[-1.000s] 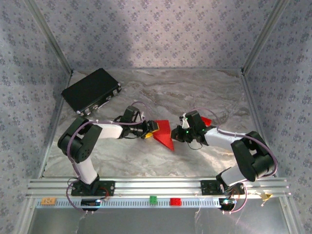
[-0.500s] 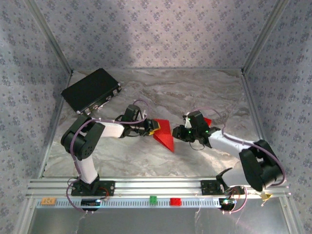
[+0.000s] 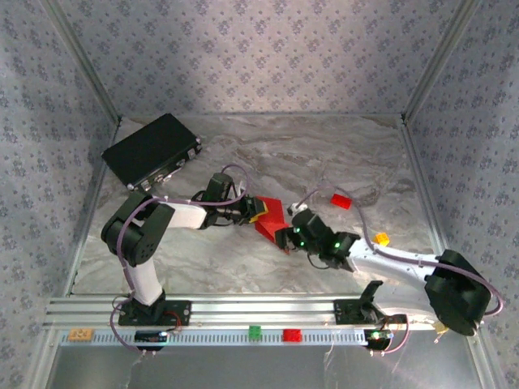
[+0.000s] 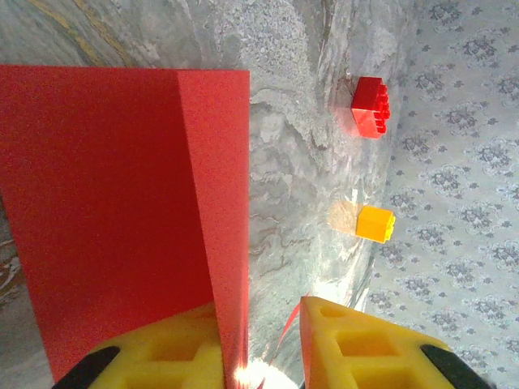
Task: Fold a paper plane with a square sheet of paper (pick it up from the middle)
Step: Fourth fold the wing at the center of the table.
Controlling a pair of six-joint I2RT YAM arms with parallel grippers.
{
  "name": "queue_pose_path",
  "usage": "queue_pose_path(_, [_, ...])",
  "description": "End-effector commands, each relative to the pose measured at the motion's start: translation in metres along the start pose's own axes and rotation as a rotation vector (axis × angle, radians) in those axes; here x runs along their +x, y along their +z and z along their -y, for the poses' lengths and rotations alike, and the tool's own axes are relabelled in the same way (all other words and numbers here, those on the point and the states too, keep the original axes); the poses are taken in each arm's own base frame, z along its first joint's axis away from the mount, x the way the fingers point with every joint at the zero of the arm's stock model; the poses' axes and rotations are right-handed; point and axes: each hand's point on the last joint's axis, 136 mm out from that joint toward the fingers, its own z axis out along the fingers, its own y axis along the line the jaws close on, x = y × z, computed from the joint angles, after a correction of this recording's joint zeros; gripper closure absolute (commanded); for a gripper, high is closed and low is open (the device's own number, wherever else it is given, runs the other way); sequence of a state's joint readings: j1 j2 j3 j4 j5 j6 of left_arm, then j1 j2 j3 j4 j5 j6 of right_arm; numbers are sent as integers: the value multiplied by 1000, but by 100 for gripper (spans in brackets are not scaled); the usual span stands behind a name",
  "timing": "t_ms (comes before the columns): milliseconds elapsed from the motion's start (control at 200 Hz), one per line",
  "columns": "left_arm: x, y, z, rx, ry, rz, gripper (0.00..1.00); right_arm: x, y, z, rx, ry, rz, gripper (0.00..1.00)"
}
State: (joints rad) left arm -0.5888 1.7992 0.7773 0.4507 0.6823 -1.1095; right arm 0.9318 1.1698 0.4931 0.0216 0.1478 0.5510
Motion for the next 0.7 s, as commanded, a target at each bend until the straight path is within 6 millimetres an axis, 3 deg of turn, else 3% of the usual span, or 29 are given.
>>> queue_pose_path(0, [-6,-1,15,45,27,4,75,-13,1,11,146,-208,146,54])
queue_pose_path(350, [-5,-1,15,44,24,3,76,2,19,-17,208,-607,135,55])
queue_pose_path(695, [-4,-1,16,43,23,-1,78,14,32,-7,294,-702,81,59])
